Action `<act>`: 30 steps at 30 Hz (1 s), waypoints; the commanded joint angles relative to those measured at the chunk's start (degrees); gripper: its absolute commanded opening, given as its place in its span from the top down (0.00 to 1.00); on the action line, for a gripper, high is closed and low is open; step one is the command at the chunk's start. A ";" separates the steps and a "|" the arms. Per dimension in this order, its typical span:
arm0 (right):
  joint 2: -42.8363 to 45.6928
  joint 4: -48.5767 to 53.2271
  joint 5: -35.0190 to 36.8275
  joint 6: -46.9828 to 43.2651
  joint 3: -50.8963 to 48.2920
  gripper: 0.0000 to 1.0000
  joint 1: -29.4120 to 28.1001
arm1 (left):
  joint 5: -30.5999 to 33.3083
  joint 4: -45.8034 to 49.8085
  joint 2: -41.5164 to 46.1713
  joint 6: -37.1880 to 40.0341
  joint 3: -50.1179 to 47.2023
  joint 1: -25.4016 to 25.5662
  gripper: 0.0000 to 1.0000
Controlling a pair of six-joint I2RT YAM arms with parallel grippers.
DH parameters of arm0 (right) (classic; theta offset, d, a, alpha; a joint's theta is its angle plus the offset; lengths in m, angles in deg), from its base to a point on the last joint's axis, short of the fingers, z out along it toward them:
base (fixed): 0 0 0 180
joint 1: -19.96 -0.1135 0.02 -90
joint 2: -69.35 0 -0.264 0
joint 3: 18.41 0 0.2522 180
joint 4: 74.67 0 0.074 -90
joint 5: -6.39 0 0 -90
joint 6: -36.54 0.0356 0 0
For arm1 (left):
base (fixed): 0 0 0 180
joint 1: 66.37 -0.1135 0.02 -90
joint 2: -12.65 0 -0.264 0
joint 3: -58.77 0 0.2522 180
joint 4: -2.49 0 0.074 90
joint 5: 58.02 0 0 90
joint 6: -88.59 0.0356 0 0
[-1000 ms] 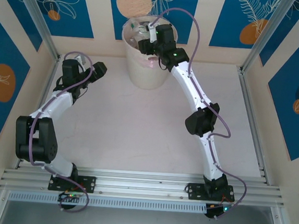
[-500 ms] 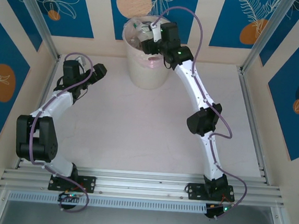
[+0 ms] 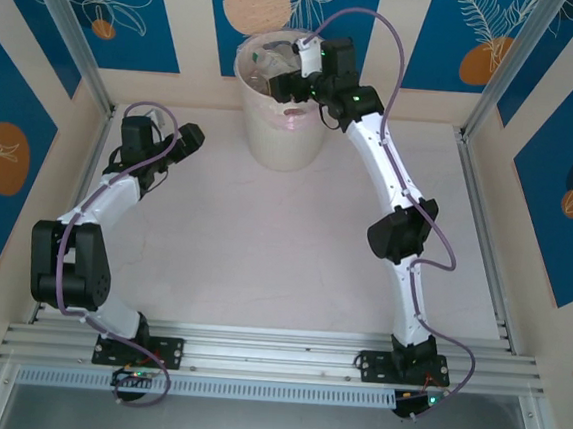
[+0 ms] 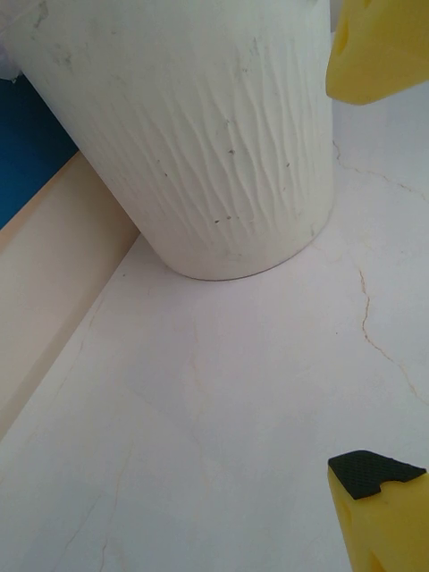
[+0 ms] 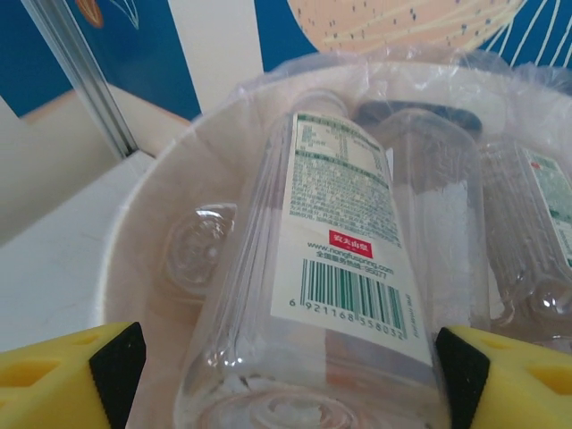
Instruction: Put the plastic bottles in the bin
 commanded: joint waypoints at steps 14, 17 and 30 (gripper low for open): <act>-1.63 1.47 0.41 6.12 -0.08 0.46 0.78 | 0.96 1.42 -0.81 1.36 2.09 -0.30 0.00; -3.27 3.33 1.07 5.38 1.60 0.50 0.41 | 0.96 1.68 -0.81 1.32 2.27 -0.30 0.00; 10.15 3.12 1.17 3.55 -4.48 0.32 0.66 | 2.71 3.70 2.08 2.52 2.41 -0.55 0.00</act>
